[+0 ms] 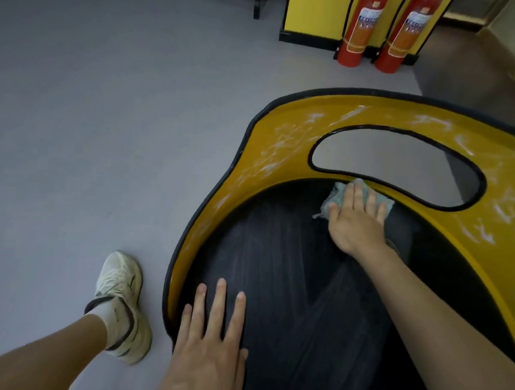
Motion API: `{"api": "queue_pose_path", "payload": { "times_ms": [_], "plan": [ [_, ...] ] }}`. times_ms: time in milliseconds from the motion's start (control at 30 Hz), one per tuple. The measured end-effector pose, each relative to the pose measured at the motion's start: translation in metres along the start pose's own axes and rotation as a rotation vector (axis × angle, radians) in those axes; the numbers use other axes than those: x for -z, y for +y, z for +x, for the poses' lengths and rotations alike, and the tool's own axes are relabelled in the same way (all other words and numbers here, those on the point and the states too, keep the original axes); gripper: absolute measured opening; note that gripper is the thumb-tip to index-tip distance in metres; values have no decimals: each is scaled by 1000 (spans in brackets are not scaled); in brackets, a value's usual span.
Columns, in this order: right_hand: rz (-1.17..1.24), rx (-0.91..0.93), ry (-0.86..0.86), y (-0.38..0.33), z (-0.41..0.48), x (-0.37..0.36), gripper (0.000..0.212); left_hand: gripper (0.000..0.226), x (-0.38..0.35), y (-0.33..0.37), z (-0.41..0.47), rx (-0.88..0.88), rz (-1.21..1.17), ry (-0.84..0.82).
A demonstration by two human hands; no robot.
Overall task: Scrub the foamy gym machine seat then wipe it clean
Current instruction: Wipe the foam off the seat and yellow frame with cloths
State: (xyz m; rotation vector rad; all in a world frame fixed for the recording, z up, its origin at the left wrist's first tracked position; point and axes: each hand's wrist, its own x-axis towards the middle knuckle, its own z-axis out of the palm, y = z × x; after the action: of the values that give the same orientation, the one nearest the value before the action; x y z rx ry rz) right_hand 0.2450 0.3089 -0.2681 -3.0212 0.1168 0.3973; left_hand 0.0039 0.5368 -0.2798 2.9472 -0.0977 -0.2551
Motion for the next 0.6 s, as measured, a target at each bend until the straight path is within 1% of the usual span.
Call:
{"api": "queue_pose_path", "payload": {
  "times_ms": [100, 133, 200, 267, 333, 367, 433, 467, 533, 600],
  "plan": [
    [-24, 214, 10, -52, -27, -11, 66, 123, 2, 2, 3, -11, -22, 15],
    [-36, 294, 1, -71, -38, -15, 66, 118, 2, 1, 3, -19, -29, 24],
    [-65, 447, -23, -104, -60, -23, 66, 94, -2, -3, 0, -44, -35, 83],
    [-85, 577, -42, -123, -78, -26, 67, 78, -8, -8, -4, -51, -27, 111],
    [-77, 662, -41, -126, -85, -28, 66, 71, -11, -9, -5, -61, -20, 123],
    [-64, 684, -38, -123, -85, -28, 65, 74, -11, -8, -6, -64, -19, 128],
    [-25, 680, -37, -110, -76, -25, 64, 78, -15, -6, -5, -67, -17, 169],
    [-10, 637, -40, -97, -69, -21, 63, 80, -16, -5, -5, -67, -12, 203],
    [8, 471, -37, -57, -53, -12, 63, 82, -17, -4, -5, -51, -3, 252],
    [27, 278, -12, 1, -43, -5, 63, 84, -17, -2, -3, -24, 18, 253]
  ]
}}
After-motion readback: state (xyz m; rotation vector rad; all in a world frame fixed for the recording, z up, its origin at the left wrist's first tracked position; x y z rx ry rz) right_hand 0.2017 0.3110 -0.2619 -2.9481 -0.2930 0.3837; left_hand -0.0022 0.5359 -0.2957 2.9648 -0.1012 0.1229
